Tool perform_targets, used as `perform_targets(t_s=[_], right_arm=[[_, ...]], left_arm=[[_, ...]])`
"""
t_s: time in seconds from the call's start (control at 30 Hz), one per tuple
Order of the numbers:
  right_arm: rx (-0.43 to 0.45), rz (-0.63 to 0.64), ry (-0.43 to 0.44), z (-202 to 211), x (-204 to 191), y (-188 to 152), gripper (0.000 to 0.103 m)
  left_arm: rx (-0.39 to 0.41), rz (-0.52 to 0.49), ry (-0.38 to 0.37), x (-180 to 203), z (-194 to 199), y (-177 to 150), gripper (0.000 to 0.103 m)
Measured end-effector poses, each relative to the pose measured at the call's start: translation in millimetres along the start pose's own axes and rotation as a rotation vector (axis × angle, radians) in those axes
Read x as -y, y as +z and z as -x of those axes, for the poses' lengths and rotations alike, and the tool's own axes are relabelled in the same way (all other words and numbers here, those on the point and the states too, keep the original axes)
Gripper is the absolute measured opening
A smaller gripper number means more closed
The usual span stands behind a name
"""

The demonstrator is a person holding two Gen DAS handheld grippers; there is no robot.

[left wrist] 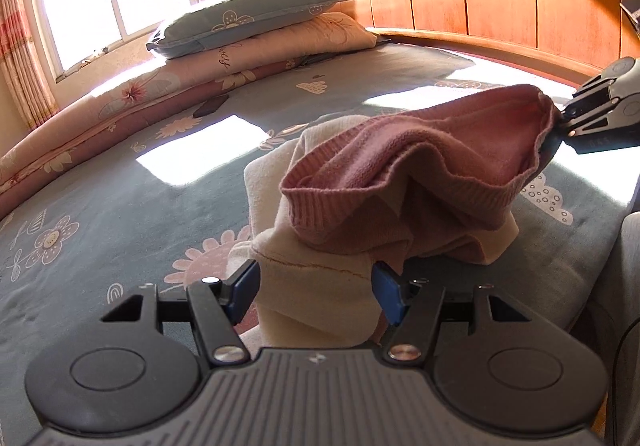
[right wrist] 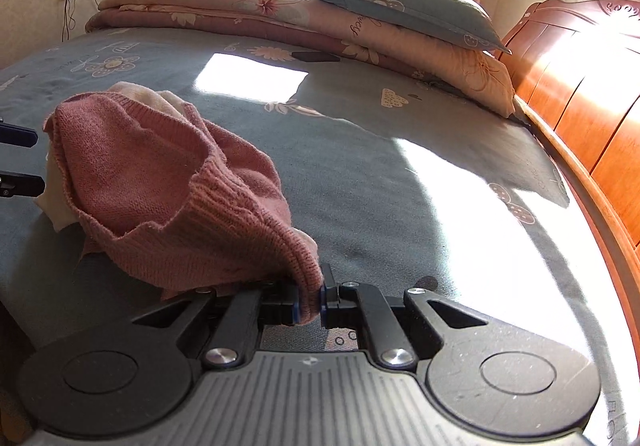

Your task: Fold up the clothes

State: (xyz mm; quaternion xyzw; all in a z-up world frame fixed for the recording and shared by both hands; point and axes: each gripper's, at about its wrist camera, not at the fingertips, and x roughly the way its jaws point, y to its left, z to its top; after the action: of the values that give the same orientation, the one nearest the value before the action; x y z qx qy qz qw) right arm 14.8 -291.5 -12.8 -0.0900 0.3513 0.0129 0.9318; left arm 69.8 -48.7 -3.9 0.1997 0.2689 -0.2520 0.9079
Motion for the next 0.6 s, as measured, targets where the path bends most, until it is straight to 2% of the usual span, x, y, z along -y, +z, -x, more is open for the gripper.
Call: perform_targets(t_s=[0.13, 0.3, 0.4, 0.47, 0.6], right_arm=[[-0.009, 0.024, 0.029, 2.6, -8.5, -3.6, 0.013], [-0.01, 0.072, 0.039, 7.1, -17.7, -6.7, 0.017], [0.0, 0.093, 0.051, 9.3, -21.4, -7.0, 0.025], [0.013, 0.118, 0.065, 11.1, -25.2, -7.0, 0.035], [0.047, 0.188, 0.07, 11.8, -37.1, -4.7, 0.038]], left_arm=[[0.052, -0.051, -0.007, -0.1, -8.2, 6.9, 0.061], [0.081, -0.056, -0.048, -7.9, -18.0, 16.8, 0.059], [0.105, -0.063, -0.073, -7.2, -16.1, 22.3, 0.058], [0.121, -0.077, -0.08, -5.4, -14.4, 24.7, 0.055], [0.126, -0.096, -0.094, -2.4, -12.1, 23.4, 0.055]])
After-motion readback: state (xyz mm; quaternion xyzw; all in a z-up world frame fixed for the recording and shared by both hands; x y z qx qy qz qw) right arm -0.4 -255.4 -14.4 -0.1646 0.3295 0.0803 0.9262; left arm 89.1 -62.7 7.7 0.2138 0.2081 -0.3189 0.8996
